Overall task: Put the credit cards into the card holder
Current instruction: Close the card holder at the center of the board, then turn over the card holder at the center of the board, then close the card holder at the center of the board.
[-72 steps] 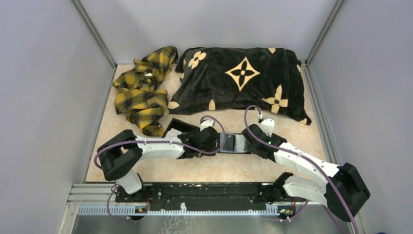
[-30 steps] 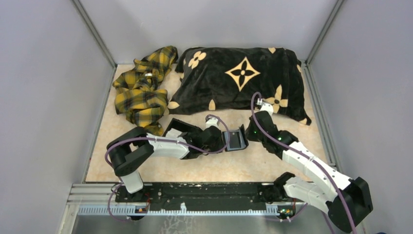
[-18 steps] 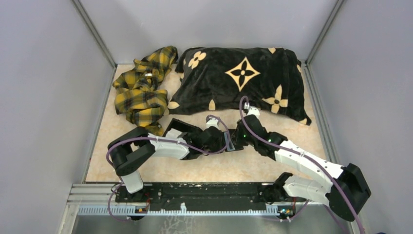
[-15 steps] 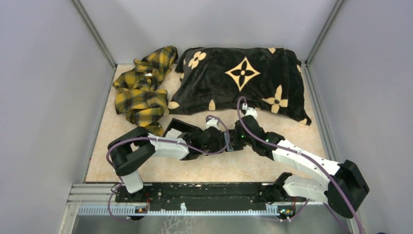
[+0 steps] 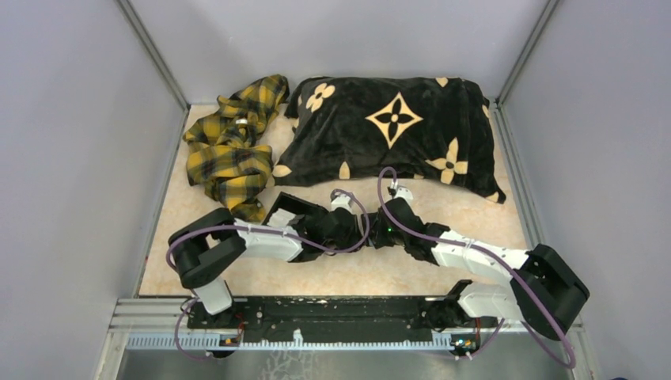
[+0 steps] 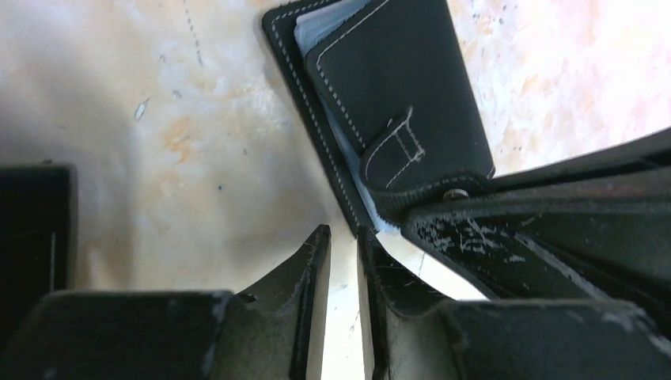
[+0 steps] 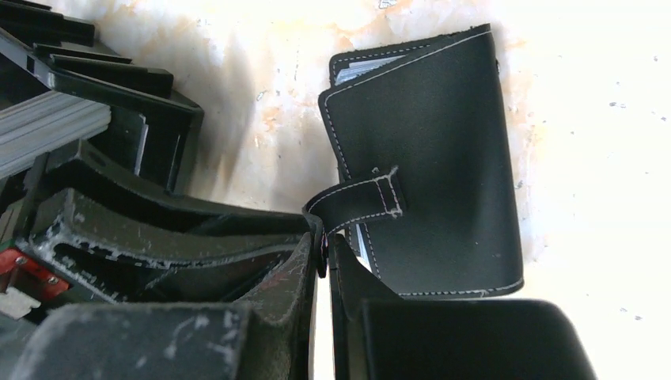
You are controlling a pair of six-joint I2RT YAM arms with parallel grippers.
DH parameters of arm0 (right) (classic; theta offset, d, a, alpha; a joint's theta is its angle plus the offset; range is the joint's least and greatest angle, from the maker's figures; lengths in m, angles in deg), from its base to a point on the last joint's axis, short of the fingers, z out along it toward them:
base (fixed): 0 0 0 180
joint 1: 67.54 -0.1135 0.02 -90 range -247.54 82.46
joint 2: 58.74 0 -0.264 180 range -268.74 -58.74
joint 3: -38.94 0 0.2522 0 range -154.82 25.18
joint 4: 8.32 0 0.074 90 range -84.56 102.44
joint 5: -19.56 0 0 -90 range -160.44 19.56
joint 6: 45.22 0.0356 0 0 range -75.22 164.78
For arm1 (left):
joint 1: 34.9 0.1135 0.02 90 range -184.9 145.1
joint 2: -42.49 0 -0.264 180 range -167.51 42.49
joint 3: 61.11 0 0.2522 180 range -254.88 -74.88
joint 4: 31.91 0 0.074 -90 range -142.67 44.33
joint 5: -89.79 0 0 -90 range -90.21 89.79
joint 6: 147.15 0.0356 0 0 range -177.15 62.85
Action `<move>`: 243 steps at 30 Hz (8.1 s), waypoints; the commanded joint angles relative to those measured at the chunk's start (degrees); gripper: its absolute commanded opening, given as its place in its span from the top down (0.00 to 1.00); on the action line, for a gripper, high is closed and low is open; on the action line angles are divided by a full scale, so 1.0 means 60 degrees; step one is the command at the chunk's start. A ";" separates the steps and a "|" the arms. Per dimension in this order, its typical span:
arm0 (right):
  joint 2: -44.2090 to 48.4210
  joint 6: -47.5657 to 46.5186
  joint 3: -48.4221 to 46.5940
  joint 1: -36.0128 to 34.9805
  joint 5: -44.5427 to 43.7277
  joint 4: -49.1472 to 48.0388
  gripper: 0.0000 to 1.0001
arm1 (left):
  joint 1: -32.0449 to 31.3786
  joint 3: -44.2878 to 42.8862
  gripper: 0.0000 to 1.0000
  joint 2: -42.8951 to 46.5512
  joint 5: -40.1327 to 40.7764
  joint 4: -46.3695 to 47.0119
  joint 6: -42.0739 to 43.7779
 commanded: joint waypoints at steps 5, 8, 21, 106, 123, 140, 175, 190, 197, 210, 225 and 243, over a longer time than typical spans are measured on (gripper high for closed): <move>-0.0240 0.0213 0.0377 -0.0122 0.0004 -0.1016 1.00 | -0.0100 0.0223 0.68 0.0968 0.0678 -0.3940 0.0053; -0.0260 0.0228 0.0446 -0.0122 0.0007 -0.1124 1.00 | -0.0101 -0.0187 0.62 0.1346 0.1363 -0.4378 0.0325; -0.0219 0.0216 0.0554 -0.0122 0.0048 -0.1346 1.00 | 0.0272 -0.2354 0.42 0.0597 0.1422 -0.3705 0.2033; 0.1124 0.0115 0.3593 0.4136 0.3696 -0.3809 0.43 | 0.1331 -0.2840 0.71 -0.2983 -0.0743 -0.3650 0.1557; -0.1739 0.1417 0.4188 0.4140 0.5058 -0.8697 0.69 | 0.1343 -0.2358 0.72 -0.3242 -0.1675 -0.3123 0.1406; 0.2571 -0.1457 0.0892 0.4097 0.2616 -0.0744 1.00 | 0.1333 -0.3113 0.44 -0.0772 -0.0108 -0.4911 0.1104; -0.5122 -0.0359 -0.4855 -0.3492 -0.8444 0.5864 0.96 | 0.0200 0.0609 0.44 0.6274 0.2116 -0.6917 -0.1320; -0.4315 -0.0298 -0.4426 -0.4415 -0.6668 0.3664 0.43 | -0.0135 0.0035 0.44 0.6510 0.2817 -0.8167 -0.1722; -0.1748 -0.0231 -0.3237 -0.4415 -0.6333 0.2885 0.42 | -0.0524 -0.1466 0.43 0.5271 0.2981 -0.7831 -0.0838; 0.1467 0.0193 -0.1647 -0.3061 -0.5821 0.3817 0.43 | -0.0833 -0.2756 0.40 0.1343 0.2277 -0.6412 -0.0073; 0.1250 -0.1144 -0.1316 -0.1051 -0.4042 0.2717 0.44 | 0.0138 -0.2214 0.36 -0.0010 0.1373 -0.4501 0.0049; 0.0495 -0.1430 -0.0776 0.0331 -0.3095 0.1243 0.57 | 0.1056 -0.1163 0.40 0.0023 -0.0383 -0.2337 0.0061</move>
